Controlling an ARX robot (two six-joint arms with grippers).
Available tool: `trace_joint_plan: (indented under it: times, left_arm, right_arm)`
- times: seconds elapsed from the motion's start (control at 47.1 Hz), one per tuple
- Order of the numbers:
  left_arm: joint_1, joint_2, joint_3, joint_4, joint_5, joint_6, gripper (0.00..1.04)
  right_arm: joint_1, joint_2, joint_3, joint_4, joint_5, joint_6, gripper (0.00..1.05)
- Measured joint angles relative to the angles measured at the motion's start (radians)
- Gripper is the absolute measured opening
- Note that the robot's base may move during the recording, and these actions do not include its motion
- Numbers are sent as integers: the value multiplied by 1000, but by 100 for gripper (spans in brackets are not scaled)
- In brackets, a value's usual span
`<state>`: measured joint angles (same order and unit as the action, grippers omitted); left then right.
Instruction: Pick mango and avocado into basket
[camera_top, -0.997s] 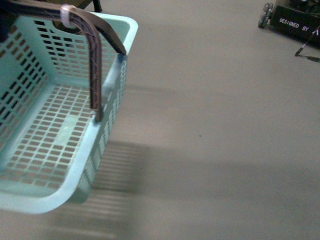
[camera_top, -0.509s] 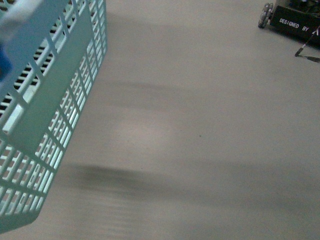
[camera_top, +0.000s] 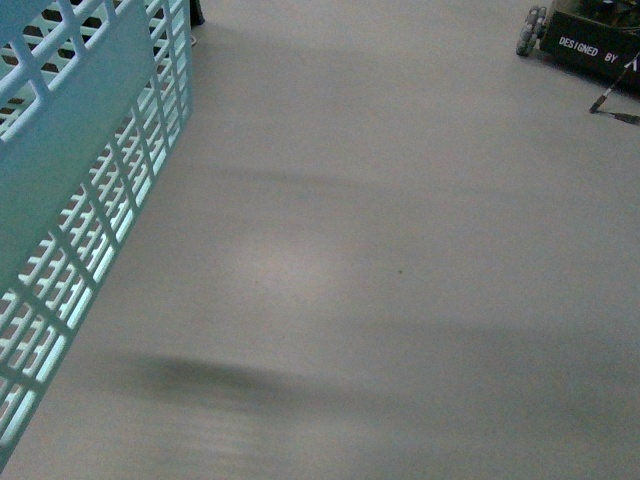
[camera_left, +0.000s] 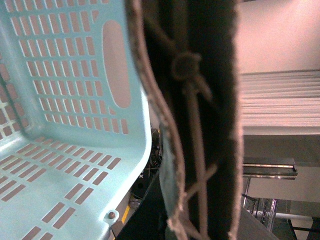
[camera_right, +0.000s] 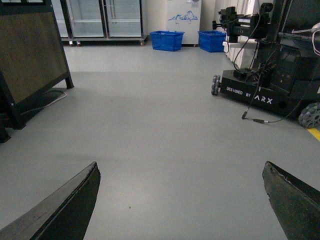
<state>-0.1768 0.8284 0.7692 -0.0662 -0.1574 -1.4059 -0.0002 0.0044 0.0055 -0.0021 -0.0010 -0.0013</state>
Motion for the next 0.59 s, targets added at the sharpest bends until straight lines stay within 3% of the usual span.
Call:
trace_joint_plan:
  times: [0.594]
  left_arm:
    - [0, 0, 0, 0, 2, 0, 10]
  right_arm:
    - [0, 0, 0, 0, 0, 0, 97]
